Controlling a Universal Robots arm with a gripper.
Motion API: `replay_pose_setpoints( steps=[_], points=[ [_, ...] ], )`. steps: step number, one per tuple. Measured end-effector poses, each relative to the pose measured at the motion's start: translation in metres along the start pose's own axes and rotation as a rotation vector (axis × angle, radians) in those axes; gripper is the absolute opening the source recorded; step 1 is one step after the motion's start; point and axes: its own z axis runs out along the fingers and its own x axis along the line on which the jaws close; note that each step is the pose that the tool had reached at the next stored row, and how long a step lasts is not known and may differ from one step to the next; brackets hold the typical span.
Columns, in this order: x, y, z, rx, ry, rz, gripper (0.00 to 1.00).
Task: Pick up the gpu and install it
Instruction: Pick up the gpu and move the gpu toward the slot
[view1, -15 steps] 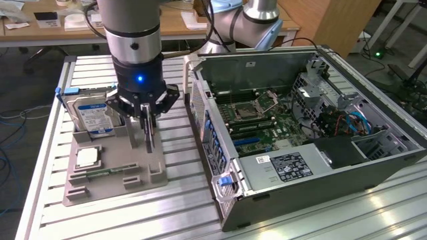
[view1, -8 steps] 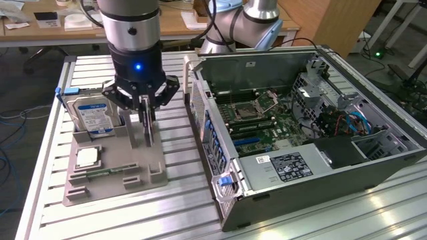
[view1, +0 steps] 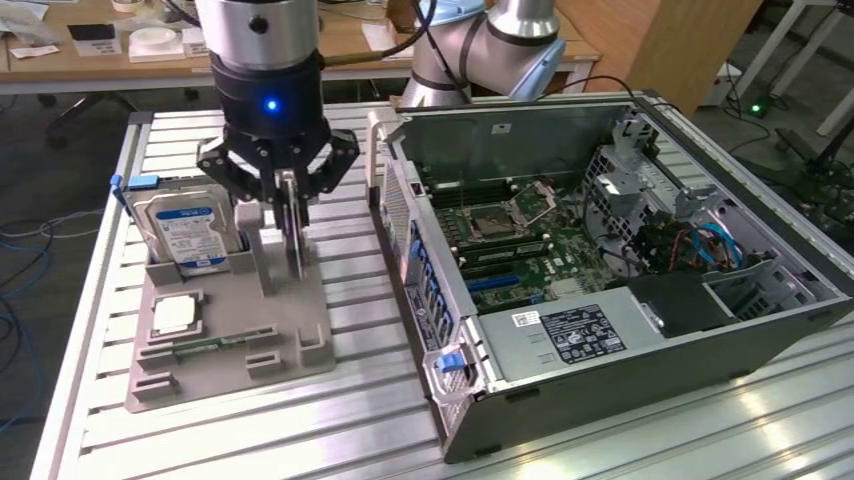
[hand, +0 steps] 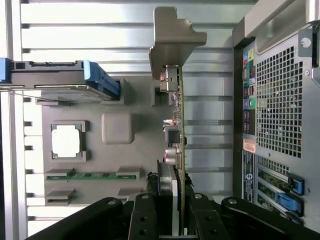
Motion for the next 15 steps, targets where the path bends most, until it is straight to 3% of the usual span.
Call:
replay_pose_setpoints(
  steps=[15],
  points=[
    [0.0, 0.0021, -0.0446, -0.0001, -0.0001, 0.0, 0.28]
  ],
)
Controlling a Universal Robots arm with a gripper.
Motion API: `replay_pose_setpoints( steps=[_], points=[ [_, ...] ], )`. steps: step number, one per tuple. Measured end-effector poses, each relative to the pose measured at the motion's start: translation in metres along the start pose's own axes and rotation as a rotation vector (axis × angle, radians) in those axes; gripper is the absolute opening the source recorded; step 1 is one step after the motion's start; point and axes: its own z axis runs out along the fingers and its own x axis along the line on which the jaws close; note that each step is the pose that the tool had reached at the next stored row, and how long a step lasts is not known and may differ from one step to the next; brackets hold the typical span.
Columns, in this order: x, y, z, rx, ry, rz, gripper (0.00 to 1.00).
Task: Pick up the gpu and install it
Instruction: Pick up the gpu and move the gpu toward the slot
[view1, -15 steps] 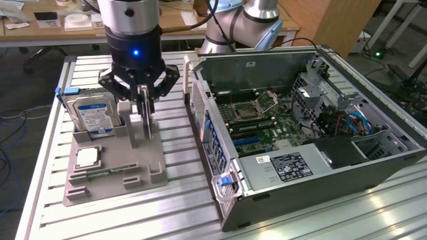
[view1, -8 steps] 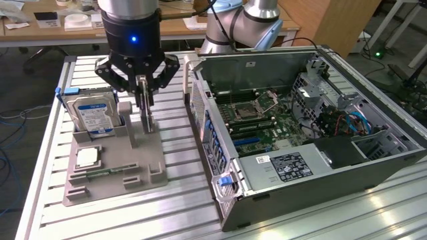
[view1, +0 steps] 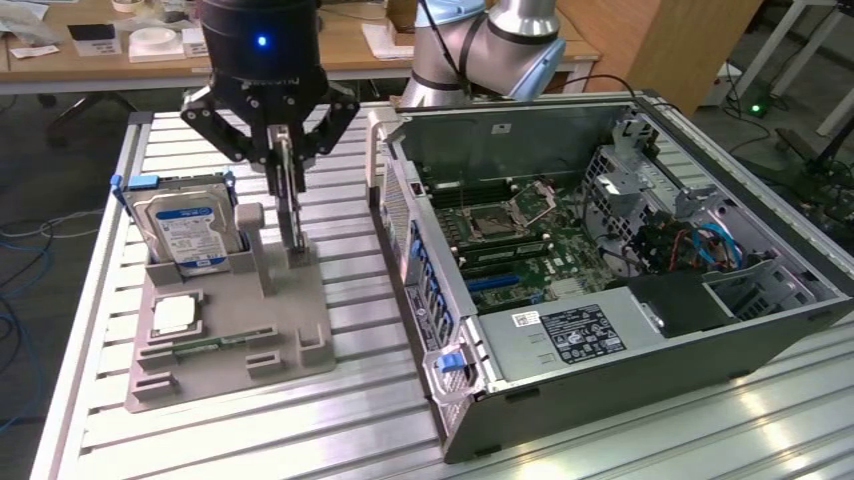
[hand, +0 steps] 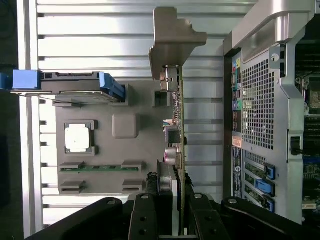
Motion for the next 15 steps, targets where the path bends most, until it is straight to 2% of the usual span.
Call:
replay_pose_setpoints(
  steps=[7, 15],
  points=[
    [0.0, 0.0009, -0.02, 0.0001, 0.0, 0.0, 0.28],
    [0.0, 0.0012, -0.0262, 0.0001, 0.0023, -0.028, 0.28]
  ],
)
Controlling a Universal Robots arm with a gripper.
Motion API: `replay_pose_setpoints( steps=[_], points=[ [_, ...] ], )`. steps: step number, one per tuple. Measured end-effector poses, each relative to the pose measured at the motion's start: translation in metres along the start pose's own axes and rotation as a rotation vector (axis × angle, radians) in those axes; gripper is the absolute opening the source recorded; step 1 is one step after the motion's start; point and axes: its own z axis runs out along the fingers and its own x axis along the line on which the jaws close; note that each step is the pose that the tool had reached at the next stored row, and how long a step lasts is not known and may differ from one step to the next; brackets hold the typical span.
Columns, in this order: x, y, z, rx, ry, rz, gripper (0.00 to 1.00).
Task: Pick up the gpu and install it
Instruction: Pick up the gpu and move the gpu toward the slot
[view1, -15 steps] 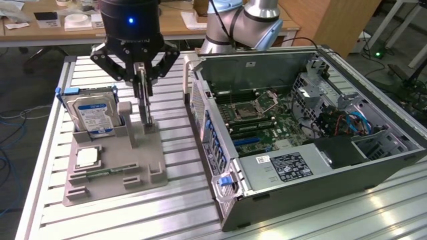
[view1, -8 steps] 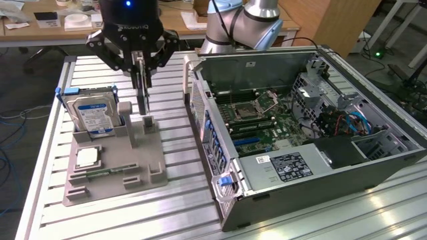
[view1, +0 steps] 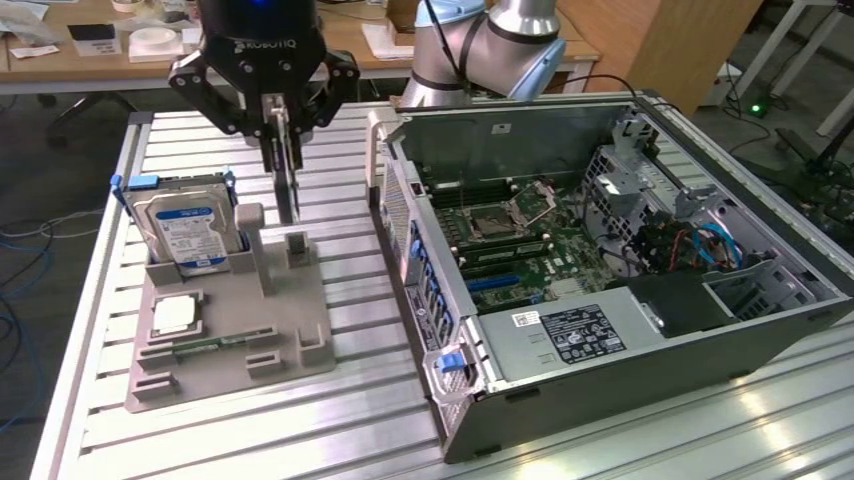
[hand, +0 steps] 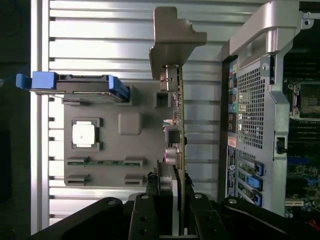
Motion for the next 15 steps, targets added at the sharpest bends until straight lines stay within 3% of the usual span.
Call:
replay_pose_setpoints(
  steps=[7, 15],
  points=[
    [0.0, 0.0004, -0.0102, -0.0001, -0.0001, 0.0, 0.28],
    [-0.001, 0.0005, -0.0111, 0.0, 0.0001, -0.001, 0.28]
  ],
)
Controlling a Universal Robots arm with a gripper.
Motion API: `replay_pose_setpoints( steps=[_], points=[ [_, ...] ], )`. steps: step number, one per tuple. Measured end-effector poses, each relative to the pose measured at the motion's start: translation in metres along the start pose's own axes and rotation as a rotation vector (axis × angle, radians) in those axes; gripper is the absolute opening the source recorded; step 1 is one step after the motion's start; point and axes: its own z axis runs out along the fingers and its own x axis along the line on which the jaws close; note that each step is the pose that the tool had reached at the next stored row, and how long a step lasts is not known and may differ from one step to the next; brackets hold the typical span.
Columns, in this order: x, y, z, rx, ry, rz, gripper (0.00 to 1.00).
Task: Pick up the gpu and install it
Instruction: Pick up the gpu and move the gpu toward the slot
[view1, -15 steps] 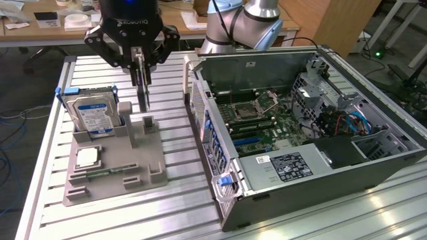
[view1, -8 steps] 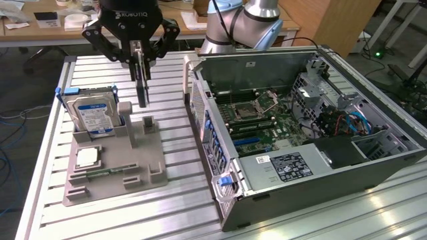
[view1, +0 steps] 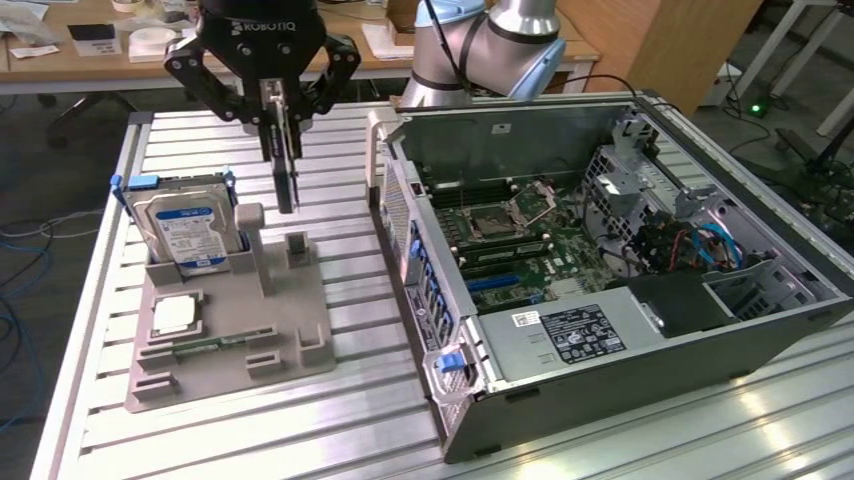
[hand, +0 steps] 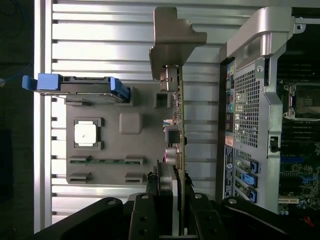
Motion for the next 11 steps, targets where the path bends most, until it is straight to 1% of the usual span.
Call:
replay_pose_setpoints(
  steps=[4, 11],
  points=[
    [-0.005, 0.0, 0.0001, -0.0001, -0.0002, 0.0, 0.28],
    [-0.02, -0.0001, 0.0001, -0.0001, -0.0002, 0.0, 0.28]
  ],
)
